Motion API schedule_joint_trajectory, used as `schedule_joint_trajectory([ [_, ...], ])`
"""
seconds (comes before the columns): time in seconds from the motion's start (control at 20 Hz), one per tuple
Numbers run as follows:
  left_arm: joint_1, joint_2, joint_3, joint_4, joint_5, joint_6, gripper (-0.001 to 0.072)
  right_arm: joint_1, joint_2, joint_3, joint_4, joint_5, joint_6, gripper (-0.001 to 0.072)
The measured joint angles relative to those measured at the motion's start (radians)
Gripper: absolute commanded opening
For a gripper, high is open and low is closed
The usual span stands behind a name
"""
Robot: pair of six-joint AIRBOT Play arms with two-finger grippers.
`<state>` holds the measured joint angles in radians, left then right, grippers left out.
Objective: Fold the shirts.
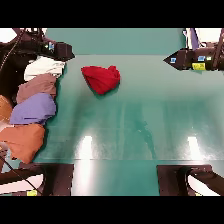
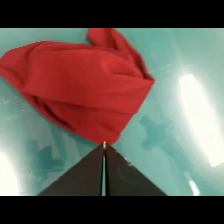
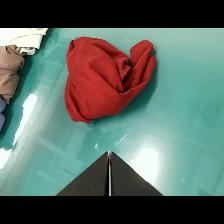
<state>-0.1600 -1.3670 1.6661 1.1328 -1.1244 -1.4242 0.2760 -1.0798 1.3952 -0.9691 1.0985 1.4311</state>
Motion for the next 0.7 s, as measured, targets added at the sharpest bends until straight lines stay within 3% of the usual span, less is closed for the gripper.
schedule_joint_trajectory([
  [0.05,-0.001,-0.001,-0.003,-0.010,0.018,-0.003,0.0720,0.000,0.000,0.000,0.000,0.000,0.000,0.0016],
  [0.4,0.000,-0.164,-0.070,-0.048,0.140,-0.061,0.0718,0.000,0.000,0.000,0.001,0.000,0.000,0.0016],
  [0.7,-0.001,-0.402,-0.087,-0.218,0.252,-0.082,0.0717,0.000,0.000,0.000,0.001,0.000,0.000,0.0016],
])
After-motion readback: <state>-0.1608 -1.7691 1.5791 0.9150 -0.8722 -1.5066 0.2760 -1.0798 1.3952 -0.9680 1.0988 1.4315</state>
